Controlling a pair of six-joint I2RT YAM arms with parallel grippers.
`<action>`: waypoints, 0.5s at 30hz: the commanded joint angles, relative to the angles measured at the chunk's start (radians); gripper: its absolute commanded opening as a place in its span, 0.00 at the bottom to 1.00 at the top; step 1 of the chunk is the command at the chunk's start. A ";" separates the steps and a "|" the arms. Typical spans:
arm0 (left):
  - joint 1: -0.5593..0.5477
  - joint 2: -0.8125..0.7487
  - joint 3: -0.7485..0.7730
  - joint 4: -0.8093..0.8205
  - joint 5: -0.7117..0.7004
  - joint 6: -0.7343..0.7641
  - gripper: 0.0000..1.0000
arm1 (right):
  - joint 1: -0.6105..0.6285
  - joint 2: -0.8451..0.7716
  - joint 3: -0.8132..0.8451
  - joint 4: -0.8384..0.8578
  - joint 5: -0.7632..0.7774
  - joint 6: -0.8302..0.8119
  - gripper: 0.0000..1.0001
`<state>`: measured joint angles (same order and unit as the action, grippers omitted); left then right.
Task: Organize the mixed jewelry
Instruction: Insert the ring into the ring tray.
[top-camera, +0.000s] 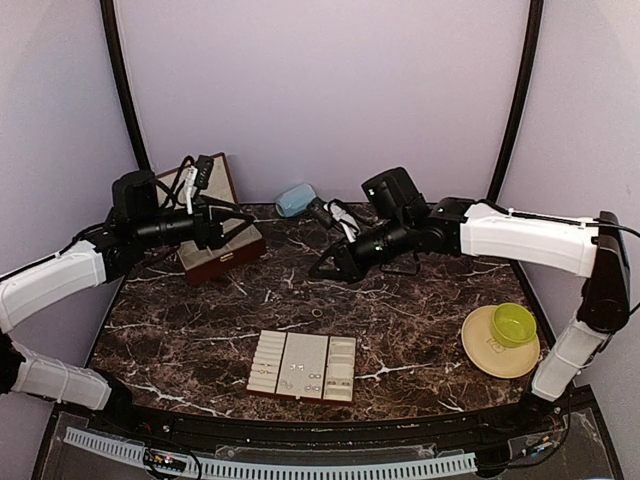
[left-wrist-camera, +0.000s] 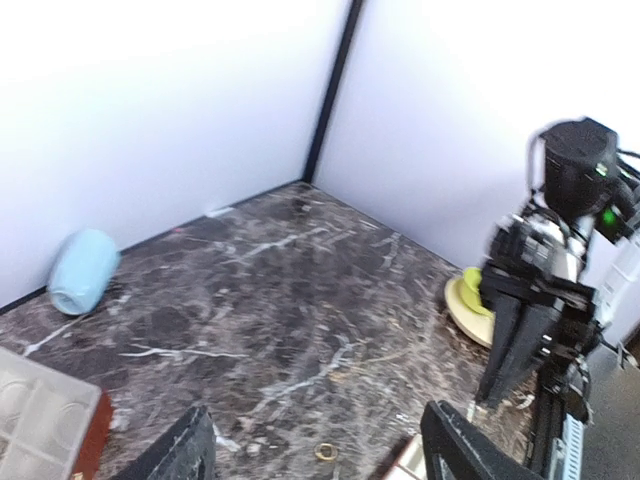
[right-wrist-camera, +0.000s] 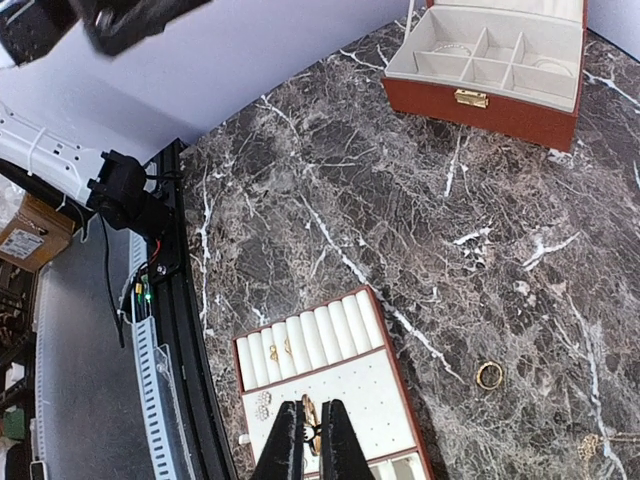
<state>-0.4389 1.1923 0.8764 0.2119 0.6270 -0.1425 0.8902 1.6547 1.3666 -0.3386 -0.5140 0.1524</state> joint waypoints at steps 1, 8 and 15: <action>0.146 -0.018 0.029 -0.103 -0.111 -0.044 0.74 | 0.059 0.009 -0.004 -0.006 0.058 -0.037 0.00; 0.287 -0.014 -0.032 -0.064 -0.115 -0.138 0.73 | 0.193 0.133 0.028 0.033 0.090 -0.037 0.00; 0.290 -0.041 -0.026 -0.113 -0.165 -0.095 0.73 | 0.288 0.267 0.087 0.065 0.137 -0.038 0.00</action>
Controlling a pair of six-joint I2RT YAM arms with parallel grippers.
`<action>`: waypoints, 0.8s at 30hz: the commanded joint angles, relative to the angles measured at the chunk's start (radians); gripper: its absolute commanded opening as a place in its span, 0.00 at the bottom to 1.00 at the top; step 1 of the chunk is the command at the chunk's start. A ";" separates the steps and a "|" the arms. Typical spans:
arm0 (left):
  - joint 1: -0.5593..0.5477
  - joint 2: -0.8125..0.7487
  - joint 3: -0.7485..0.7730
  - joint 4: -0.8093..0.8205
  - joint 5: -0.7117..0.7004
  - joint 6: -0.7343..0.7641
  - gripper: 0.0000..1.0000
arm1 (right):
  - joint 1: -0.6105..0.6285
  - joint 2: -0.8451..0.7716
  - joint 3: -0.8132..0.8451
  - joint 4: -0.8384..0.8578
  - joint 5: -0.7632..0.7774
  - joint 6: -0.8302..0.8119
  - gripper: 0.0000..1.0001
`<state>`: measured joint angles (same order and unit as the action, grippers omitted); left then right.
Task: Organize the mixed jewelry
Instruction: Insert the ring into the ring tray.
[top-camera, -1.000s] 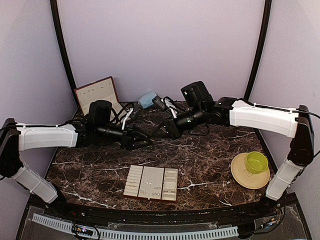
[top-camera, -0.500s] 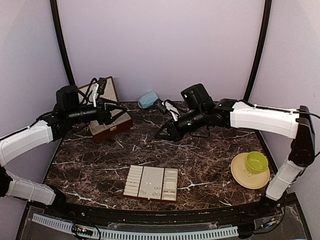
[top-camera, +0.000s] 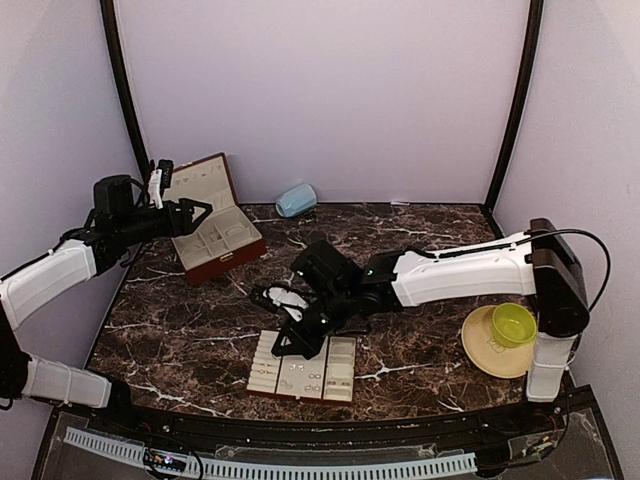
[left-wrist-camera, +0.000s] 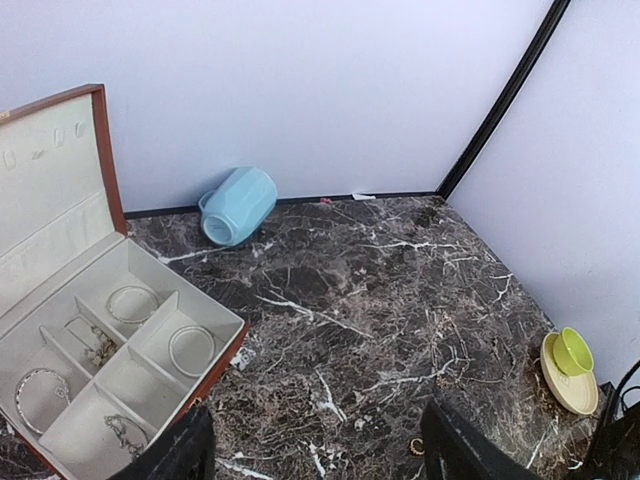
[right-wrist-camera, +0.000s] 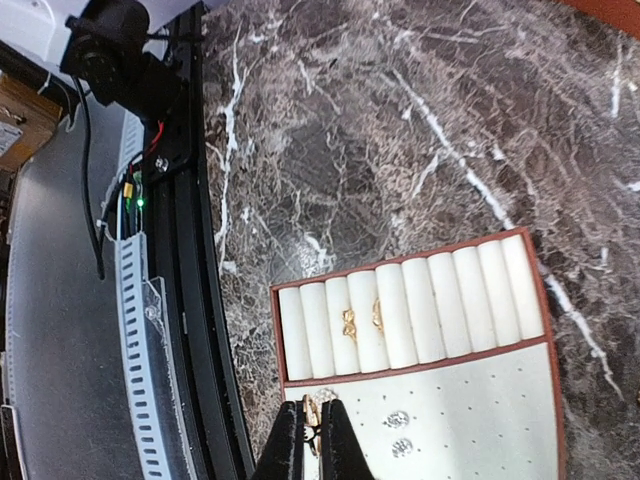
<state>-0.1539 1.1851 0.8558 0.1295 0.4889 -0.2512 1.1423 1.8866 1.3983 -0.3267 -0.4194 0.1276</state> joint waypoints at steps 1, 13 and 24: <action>0.005 -0.042 -0.004 -0.034 -0.037 0.018 0.73 | 0.045 0.049 0.063 0.056 0.049 -0.015 0.00; 0.005 -0.061 -0.004 -0.048 -0.045 0.030 0.74 | 0.118 0.188 0.169 0.018 0.151 -0.074 0.00; 0.005 -0.052 -0.004 -0.048 -0.043 0.028 0.74 | 0.131 0.223 0.182 -0.001 0.182 -0.089 0.00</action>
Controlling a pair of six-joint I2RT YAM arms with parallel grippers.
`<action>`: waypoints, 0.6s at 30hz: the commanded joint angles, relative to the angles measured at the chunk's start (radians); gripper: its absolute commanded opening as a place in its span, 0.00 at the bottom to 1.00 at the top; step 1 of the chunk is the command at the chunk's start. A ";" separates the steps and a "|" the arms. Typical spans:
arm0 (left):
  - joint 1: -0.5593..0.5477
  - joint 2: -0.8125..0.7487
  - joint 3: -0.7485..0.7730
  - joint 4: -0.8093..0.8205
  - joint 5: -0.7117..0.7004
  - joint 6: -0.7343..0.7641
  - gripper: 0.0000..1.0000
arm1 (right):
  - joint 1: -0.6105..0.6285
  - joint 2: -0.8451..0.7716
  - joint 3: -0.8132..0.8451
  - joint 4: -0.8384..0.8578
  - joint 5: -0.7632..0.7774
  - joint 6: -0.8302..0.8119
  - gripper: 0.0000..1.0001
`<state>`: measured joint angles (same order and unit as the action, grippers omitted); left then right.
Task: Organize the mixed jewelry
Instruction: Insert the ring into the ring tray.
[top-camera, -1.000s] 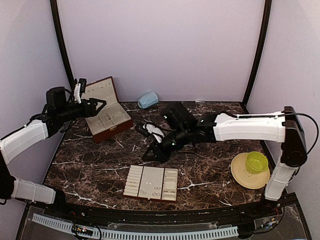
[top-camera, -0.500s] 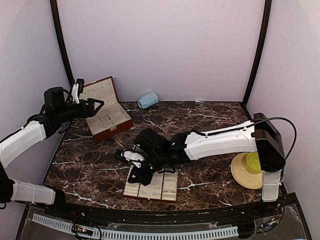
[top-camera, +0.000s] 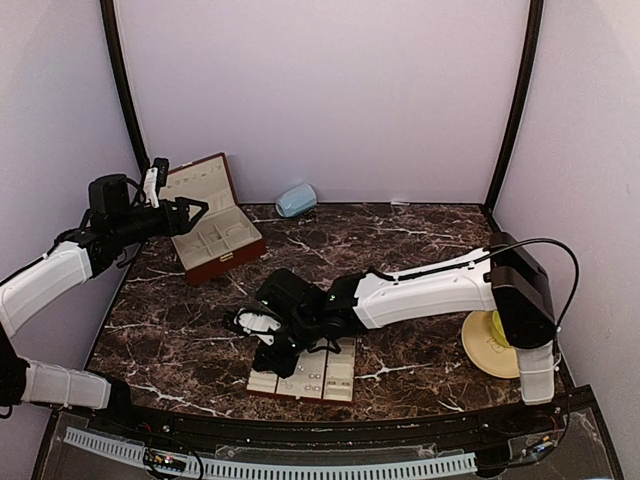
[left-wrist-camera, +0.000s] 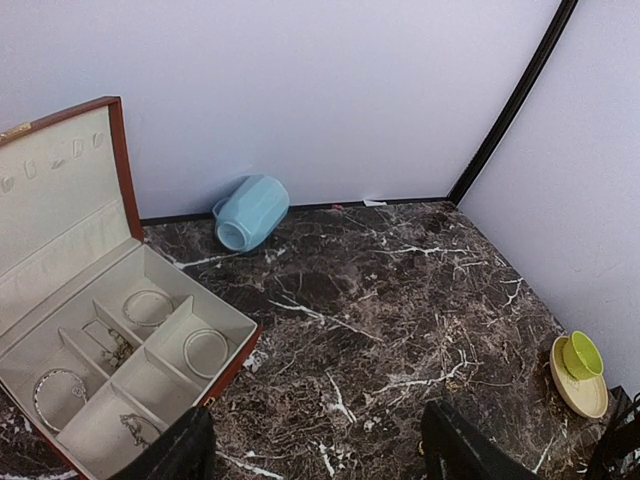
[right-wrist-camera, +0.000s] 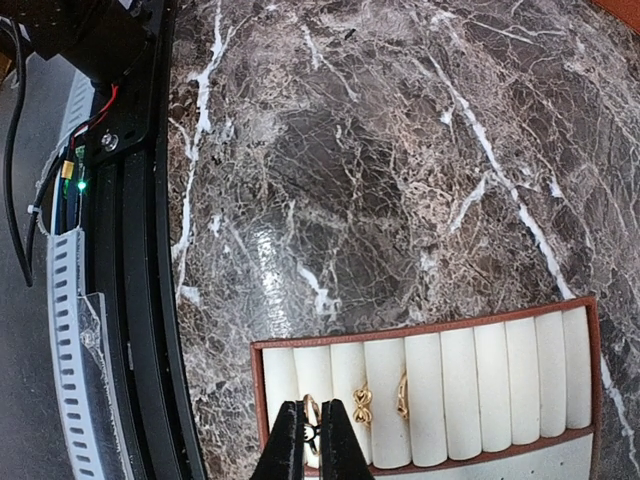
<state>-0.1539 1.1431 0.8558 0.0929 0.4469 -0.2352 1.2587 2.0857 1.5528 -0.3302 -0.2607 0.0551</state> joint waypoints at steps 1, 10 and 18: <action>0.005 -0.010 -0.003 -0.012 -0.001 0.011 0.74 | 0.017 0.026 0.027 0.001 0.025 -0.018 0.00; 0.005 -0.007 -0.003 -0.015 -0.007 0.015 0.73 | 0.022 0.041 0.023 0.000 0.038 -0.020 0.00; 0.004 -0.005 -0.004 -0.016 -0.008 0.016 0.74 | 0.024 0.051 0.023 -0.007 0.047 -0.026 0.00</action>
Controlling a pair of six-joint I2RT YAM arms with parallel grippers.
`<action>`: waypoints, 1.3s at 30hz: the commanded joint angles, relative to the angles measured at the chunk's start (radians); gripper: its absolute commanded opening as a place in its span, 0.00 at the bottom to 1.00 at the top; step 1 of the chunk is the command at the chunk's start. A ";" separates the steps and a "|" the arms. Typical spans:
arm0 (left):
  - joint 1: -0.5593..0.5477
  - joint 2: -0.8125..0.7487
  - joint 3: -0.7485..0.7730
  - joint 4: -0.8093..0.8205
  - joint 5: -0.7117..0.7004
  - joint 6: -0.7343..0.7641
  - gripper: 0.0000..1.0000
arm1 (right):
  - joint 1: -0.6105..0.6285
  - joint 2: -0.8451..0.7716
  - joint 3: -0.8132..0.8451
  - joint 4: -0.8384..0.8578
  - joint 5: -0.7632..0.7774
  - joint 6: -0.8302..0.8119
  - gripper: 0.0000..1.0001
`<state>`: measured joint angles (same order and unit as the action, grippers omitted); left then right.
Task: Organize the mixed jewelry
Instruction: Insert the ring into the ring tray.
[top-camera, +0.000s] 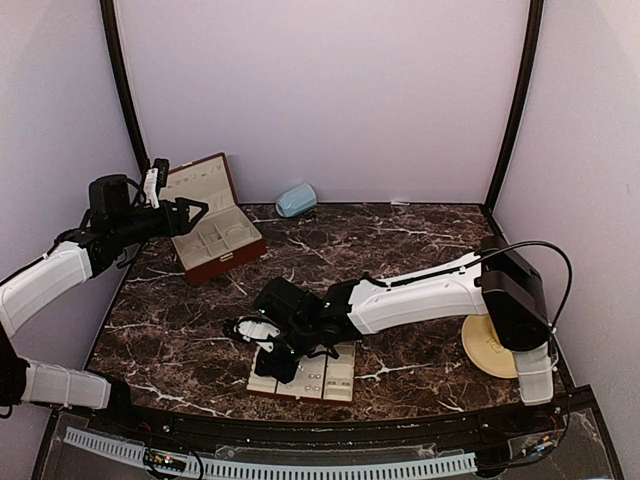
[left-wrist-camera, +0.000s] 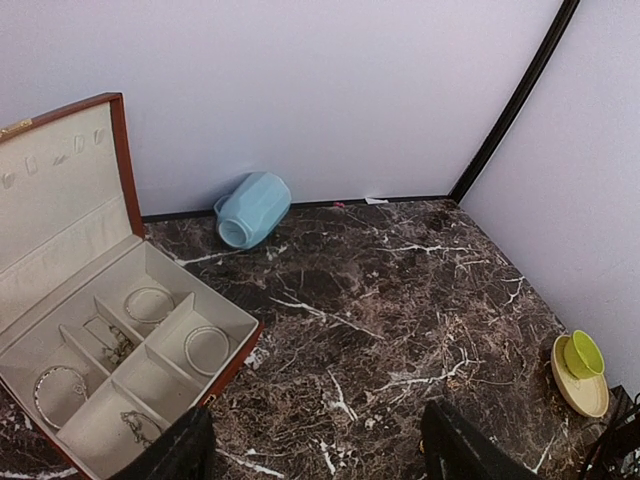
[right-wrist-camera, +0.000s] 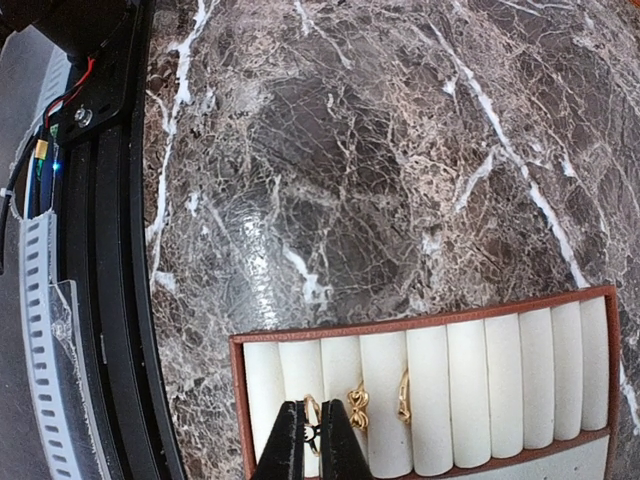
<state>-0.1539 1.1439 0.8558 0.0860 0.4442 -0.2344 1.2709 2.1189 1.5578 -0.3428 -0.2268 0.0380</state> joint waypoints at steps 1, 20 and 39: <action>0.005 -0.006 -0.003 -0.009 -0.006 0.015 0.74 | 0.013 0.018 0.018 0.006 0.014 -0.011 0.00; 0.005 -0.007 -0.001 -0.012 -0.010 0.018 0.74 | 0.022 0.035 0.022 -0.005 0.035 -0.022 0.00; 0.005 -0.011 -0.002 -0.014 -0.013 0.023 0.74 | 0.027 0.055 0.020 -0.025 0.053 -0.019 0.00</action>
<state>-0.1539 1.1442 0.8558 0.0761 0.4328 -0.2279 1.2861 2.1460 1.5597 -0.3470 -0.1925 0.0193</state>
